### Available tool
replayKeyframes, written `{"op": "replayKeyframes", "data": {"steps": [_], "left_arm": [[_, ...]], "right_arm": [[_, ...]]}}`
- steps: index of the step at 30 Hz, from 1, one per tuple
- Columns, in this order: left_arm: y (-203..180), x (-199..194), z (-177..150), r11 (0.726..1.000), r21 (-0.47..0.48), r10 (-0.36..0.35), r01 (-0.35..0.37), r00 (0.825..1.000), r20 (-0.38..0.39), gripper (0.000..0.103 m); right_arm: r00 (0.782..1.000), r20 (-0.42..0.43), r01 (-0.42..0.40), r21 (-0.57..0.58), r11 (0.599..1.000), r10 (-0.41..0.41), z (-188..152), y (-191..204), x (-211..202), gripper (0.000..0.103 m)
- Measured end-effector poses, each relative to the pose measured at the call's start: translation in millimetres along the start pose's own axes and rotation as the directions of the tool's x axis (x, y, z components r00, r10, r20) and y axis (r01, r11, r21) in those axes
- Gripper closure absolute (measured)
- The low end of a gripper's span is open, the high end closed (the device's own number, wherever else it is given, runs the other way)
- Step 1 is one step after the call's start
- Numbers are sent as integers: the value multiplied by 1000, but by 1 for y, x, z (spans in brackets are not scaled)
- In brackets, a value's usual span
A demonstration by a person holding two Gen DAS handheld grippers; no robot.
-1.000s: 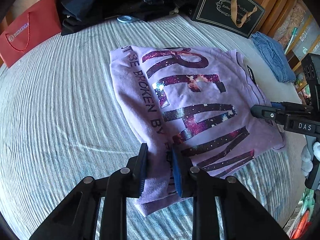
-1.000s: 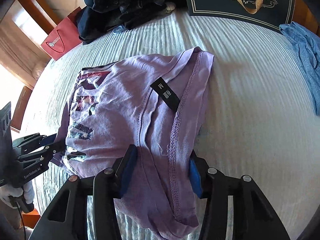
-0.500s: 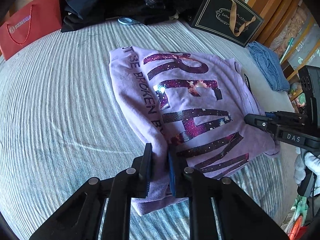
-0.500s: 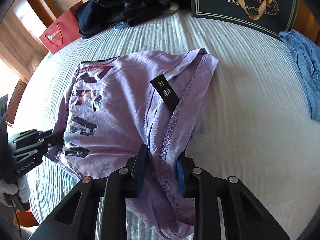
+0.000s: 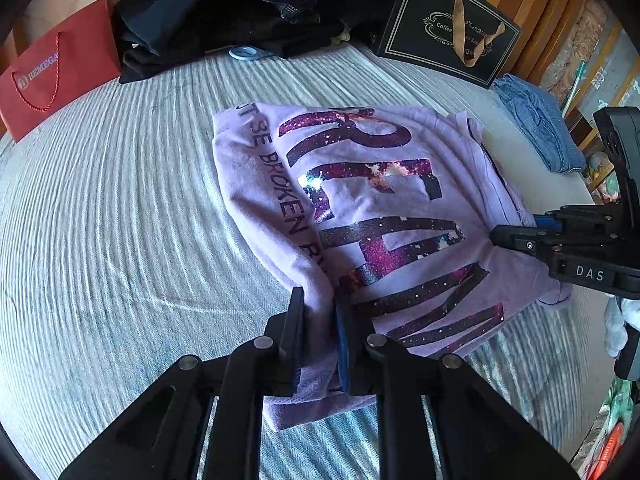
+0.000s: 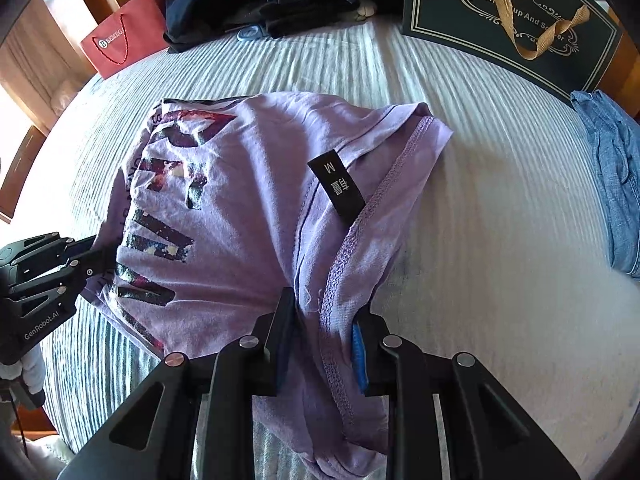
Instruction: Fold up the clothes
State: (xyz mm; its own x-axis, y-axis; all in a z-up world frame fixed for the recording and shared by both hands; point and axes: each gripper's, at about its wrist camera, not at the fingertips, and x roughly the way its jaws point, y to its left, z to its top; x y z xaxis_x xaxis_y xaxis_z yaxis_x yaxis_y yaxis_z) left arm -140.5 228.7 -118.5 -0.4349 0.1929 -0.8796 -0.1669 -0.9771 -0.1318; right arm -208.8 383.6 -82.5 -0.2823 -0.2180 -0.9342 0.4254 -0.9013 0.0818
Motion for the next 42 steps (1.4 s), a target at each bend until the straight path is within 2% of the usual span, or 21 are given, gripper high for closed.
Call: {"op": "replayKeyframes", "data": {"steps": [1, 4, 7, 11, 15, 20, 24, 29, 34, 37, 38, 40, 42], "left_arm": [[-2, -4, 1, 1000, 7, 4, -5, 1000, 10, 93], [-7, -24, 3, 999, 37, 18, -20, 998, 57, 94], [-9, -45, 10, 999, 53, 3, -8, 996, 91, 94], [-17, -69, 20, 996, 86, -22, 10, 990, 138, 93], [-34, -86, 37, 991, 129, -62, 40, 982, 176, 93], [-71, -99, 73, 974, 212, -131, 85, 968, 214, 93], [-118, -105, 113, 961, 255, -171, 108, 956, 238, 93], [-208, -103, 171, 945, 309, -198, 104, 937, 290, 93], [-304, -94, 237, 950, 307, -179, 64, 914, 365, 93], [-346, -85, 276, 953, 302, -160, 32, 898, 410, 93], [-357, -76, 284, 953, 301, -155, 28, 900, 407, 93], [-378, -58, 301, 955, 297, -145, 23, 907, 396, 93], [-393, -26, 305, 958, 286, -126, 23, 928, 349, 93]], "right_arm": [[1000, 4, 3, -9, 1000, -3, 0, 3, -1, 87], [1000, 27, 11, -26, 1000, -11, 0, 9, -9, 89], [998, 61, 17, -23, 1000, -16, 1, 7, -25, 89], [991, 121, 65, -43, 997, -60, 8, 7, -56, 89], [978, 169, 132, -48, 990, -122, 16, 2, -85, 89], [953, 225, 213, -12, 977, -205, 19, -28, -126, 89], [924, 282, 265, 16, 964, -259, 22, -73, -165, 89], [886, 337, 323, 43, 946, -318, 33, -158, -213, 89], [845, 403, 366, 41, 930, -351, 57, -255, -250, 89], [827, 450, 356, 47, 933, -337, 74, -308, -266, 89], [820, 466, 351, 49, 935, -332, 80, -325, -270, 89], [823, 476, 320, 63, 945, -310, 88, -358, -265, 89], [856, 443, 258, 84, 963, -268, 84, -389, -241, 89]]}}
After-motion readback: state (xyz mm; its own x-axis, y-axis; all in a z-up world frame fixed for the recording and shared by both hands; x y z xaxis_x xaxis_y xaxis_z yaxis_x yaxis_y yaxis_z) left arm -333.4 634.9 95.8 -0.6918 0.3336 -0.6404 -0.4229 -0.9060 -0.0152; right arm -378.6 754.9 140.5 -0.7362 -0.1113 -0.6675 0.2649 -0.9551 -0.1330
